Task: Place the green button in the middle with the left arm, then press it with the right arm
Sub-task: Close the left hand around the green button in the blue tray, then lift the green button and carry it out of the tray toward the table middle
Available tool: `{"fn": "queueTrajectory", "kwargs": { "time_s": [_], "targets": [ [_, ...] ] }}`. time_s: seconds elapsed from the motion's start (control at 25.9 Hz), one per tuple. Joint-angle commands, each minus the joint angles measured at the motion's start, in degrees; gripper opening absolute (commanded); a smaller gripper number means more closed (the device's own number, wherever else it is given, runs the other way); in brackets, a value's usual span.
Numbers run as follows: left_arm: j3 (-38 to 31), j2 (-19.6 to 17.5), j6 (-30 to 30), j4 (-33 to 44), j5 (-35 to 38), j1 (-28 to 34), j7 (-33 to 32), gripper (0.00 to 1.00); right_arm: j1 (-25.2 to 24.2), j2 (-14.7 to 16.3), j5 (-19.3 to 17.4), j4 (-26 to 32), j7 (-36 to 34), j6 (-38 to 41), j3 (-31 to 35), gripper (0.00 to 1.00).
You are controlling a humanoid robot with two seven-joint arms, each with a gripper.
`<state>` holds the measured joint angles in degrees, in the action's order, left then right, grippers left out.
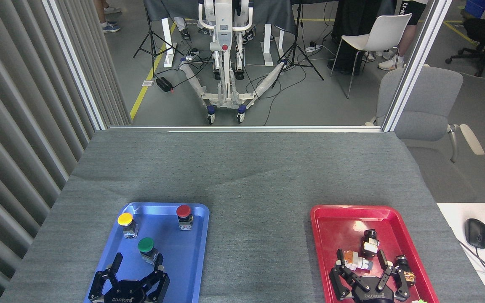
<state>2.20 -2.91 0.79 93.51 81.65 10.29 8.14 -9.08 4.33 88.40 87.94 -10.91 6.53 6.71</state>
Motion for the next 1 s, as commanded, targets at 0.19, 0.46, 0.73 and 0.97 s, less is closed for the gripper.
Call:
{"fn": "queueTrajectory", "kwargs": {
  "time_s": [0.19,0.46,0.73,0.97],
  "targets": [
    [0.17,-2.28,14.76,-11.07,0.35,-5.11,0.21,1.0,0.2,0.86,0.02,0.12,0.09,-0.91,-0.11,1.0],
    [0.0,-8.17,18.9,-19.59,-0.09,-10.47,0.21,0.99,0.2,0.77,0.02,0.04,0.09,-0.91,-0.11,1.0],
    [-4.22,-8.43,18.02,-22.32,-0.09,-11.26,0.91,0.99,0.29,0.86,0.73,-0.32,0.09,-0.47,-0.38,1.0],
    [-3.87,-8.52,20.04,-29.61,0.53,-15.48,0.38,0.99,0.29,0.94,0.73,-0.4,0.09,-0.29,-0.38,1.0]
  ]
}}
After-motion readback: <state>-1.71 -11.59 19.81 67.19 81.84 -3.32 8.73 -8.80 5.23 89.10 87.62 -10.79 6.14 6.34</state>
